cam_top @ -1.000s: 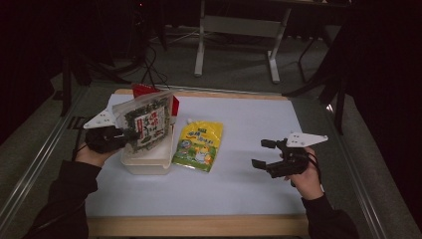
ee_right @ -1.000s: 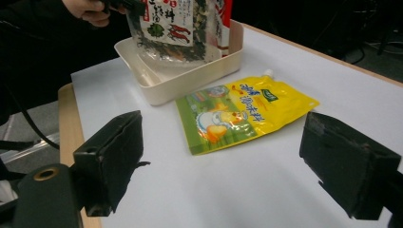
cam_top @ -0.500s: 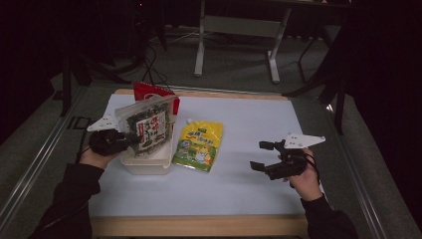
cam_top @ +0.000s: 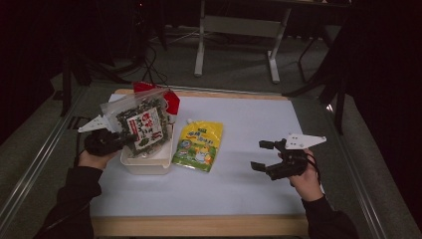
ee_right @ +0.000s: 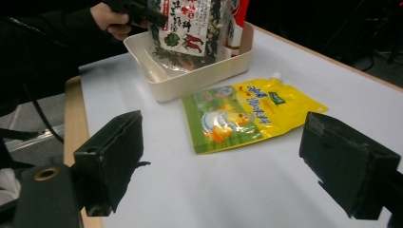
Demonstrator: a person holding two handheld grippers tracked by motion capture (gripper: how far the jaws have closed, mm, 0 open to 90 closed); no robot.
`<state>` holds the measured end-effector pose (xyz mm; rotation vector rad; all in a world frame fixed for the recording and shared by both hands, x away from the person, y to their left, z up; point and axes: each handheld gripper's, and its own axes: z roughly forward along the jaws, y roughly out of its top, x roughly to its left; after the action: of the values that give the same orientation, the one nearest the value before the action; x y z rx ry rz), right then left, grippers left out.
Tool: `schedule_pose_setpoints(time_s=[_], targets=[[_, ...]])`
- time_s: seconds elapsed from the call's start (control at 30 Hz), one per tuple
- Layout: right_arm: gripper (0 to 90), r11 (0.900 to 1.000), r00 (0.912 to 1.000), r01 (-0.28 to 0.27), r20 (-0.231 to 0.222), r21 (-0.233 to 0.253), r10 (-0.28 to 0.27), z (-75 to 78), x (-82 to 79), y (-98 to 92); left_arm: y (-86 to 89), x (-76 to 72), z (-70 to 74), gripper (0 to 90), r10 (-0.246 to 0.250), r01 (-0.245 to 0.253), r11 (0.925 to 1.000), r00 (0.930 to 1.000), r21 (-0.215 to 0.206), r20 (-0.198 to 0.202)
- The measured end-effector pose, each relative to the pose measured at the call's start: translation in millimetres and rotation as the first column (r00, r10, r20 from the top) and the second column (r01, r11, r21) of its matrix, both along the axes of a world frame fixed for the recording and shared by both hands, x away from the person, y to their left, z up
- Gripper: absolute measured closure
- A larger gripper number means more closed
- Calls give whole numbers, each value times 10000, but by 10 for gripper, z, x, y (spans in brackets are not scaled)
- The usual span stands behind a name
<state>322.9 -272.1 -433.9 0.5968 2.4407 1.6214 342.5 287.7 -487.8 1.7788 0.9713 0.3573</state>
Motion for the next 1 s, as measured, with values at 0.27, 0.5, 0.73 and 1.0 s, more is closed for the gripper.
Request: schedule_pose_setpoints(time_s=[0.27,0.5,0.73,1.0], targets=[[134,9997,9998,220,-22,108,-220,30,0,-5,-51,-71,29,556,441,-445,9987,9989,227,175],[126,9989,9988,473,-115,-65,-473,54,-15,17,-6,-240,141,465,991,-1000,9949,9931,111,623],[110,9989,9989,463,59,-123,-463,48,-29,56,26,-451,266,418,1259,-1263,9920,9868,-20,1020],[112,9979,9984,557,69,-329,-555,42,-22,74,-21,-793,454,396,1204,-1234,9922,9851,169,1228]])
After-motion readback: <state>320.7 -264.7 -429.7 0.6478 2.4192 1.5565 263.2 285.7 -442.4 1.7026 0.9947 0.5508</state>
